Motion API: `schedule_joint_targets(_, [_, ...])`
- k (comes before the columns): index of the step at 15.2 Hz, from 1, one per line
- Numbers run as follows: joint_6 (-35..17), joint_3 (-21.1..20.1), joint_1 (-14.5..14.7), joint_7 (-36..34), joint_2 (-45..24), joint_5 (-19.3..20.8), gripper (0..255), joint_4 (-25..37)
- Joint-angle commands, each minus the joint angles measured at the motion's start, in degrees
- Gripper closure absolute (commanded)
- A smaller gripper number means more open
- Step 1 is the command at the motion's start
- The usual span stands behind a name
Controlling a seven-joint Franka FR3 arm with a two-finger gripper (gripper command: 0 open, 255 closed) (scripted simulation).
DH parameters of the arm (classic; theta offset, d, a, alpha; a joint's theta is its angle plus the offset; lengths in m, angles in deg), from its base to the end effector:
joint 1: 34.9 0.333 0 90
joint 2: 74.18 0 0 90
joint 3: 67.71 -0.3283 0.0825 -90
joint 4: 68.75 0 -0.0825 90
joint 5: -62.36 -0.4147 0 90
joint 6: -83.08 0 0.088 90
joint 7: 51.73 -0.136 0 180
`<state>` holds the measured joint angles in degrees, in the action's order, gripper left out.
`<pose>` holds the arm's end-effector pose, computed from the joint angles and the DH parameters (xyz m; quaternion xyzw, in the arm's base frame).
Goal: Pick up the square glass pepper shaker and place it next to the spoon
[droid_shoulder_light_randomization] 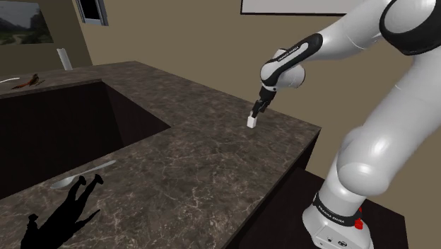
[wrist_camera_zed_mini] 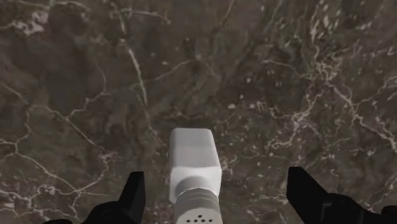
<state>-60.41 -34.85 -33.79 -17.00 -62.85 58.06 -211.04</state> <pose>0.4273 -0.2582 0.3325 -0.9927 0.0026 -0.1197 0.0154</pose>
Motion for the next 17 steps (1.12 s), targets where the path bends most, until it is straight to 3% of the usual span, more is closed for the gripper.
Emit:
schedule_joint_targets(1, [-2.3, 1.73, 1.46, 3.85, -4.09, -4.31, 0, 1.6])
schedule_joint_targets(8, [-6.68, 2.18, 3.04, 9.11, -9.94, -11.71, 0, 1.61])
schedule_joint_targets(16, [-6.68, 2.15, 3.01, 9.11, -9.94, -11.71, 0, 1.61])
schedule_joint_targets(17, [-6.68, 2.15, 3.01, 9.11, -9.95, -11.72, 255, 1.61])
